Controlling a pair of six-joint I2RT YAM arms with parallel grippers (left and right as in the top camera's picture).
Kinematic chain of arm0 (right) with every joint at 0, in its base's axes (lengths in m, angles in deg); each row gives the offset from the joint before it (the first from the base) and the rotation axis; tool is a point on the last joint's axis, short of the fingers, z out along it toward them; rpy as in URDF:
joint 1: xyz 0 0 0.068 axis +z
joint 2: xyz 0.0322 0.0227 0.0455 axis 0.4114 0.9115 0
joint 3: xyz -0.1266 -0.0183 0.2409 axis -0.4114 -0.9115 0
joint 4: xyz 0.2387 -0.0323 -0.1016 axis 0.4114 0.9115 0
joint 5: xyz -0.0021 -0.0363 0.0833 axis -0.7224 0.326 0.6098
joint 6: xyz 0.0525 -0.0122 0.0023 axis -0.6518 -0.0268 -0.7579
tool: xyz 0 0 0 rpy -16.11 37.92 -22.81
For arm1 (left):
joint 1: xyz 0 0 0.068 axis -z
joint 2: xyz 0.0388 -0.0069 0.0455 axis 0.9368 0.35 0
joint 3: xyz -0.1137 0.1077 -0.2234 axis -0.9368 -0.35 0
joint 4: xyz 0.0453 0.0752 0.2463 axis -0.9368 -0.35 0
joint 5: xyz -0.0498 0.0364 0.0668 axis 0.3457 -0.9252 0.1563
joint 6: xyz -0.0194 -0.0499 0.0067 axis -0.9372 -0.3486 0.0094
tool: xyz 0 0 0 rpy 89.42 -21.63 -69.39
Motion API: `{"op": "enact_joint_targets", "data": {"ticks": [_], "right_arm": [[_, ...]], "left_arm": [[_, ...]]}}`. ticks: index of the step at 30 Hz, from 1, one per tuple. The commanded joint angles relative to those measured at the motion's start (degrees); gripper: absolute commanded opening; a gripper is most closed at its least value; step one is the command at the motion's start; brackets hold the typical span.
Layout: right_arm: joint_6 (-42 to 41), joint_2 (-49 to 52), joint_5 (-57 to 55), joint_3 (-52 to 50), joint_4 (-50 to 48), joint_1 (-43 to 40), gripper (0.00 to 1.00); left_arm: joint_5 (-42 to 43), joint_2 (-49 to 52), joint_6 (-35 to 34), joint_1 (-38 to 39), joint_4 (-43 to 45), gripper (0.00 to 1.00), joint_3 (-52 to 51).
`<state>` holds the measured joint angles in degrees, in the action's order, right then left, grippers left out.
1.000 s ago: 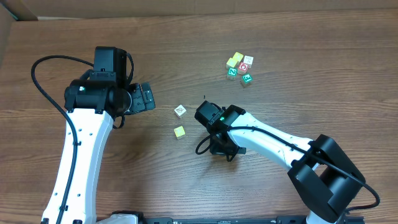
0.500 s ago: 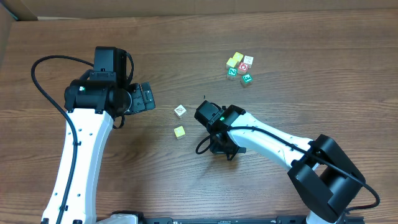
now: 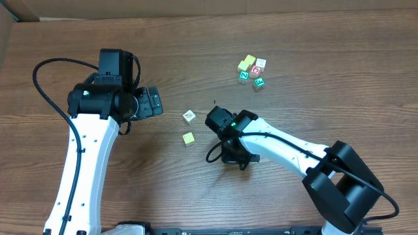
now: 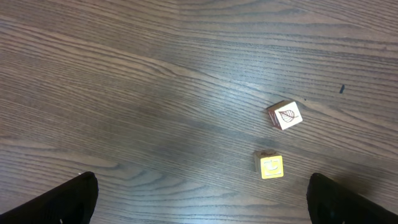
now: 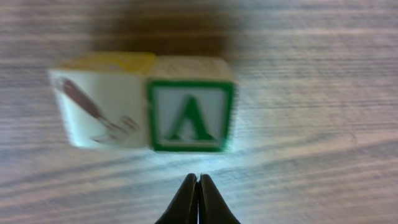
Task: Flip 3 blocks
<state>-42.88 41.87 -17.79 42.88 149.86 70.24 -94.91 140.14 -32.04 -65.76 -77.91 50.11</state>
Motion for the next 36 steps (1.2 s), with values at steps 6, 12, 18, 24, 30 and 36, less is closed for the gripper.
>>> {"op": "enact_joint_targets", "data": {"ticks": [6,12,18,24,30,36], "right_arm": [[8.63,-7.06,3.85,7.19,5.09,-8.22,0.10],[10.21,-9.11,3.85,8.33,3.87,-21.27,0.53],[12.68,-8.98,3.89,8.31,4.55,-34.45,1.00],[12.66,-8.98,3.87,8.28,4.79,-41.46,1.00],[12.66,-8.98,3.87,8.28,4.70,-43.52,1.00],[12.66,-8.98,3.87,8.28,4.70,-43.50,1.00]], "left_arm": [[-0.70,0.09,-0.79,0.02,0.20,1.00,0.39],[-0.70,0.09,-0.79,0.02,0.20,1.00,0.39],[-0.70,0.09,-0.79,0.02,0.20,1.00,0.39],[-0.70,0.09,-0.79,0.02,0.20,1.00,0.39],[-0.33,0.09,-1.25,0.02,1.31,1.00,0.39],[5.77,0.07,-1.88,0.02,6.58,1.00,0.39]]}}
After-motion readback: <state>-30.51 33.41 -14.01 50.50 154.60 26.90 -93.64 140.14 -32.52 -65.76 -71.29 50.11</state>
